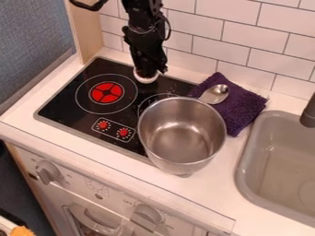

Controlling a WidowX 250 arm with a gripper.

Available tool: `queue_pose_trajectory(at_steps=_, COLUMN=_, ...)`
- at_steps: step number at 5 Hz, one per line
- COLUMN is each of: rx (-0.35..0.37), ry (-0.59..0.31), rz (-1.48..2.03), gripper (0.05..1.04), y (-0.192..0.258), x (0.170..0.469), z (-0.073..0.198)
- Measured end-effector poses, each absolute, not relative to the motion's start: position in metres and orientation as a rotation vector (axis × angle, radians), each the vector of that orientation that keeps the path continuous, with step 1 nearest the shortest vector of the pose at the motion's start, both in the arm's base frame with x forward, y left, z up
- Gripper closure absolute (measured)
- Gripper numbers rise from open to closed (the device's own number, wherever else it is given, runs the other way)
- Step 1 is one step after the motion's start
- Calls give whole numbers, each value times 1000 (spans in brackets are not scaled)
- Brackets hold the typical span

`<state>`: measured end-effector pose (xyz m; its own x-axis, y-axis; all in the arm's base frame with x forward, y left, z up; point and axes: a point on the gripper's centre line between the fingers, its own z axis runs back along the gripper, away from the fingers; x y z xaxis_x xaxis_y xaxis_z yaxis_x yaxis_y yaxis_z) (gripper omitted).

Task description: Moved the white object to the lower left side

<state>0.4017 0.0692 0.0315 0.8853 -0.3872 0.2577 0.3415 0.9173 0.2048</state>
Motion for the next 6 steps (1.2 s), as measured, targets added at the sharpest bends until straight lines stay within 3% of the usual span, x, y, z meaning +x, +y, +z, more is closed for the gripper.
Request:
queue_pose_trajectory(at_steps=1, rx=144, ry=-297, rz=-404, gripper=849, y=64, x=400, z=36)
queue_pose_trajectory(at_steps=3, rx=174, ry=-381, rz=-429, gripper=849, y=57, x=384, z=89)
queue_pose_trajectory(at_steps=5, rx=218, ry=-369, rz=-345, gripper=849, y=93, x=326, z=109)
queue_pose_trajectory(at_steps=6, rx=237, ry=-344, rz=-269, gripper=849, y=117, x=297, z=101)
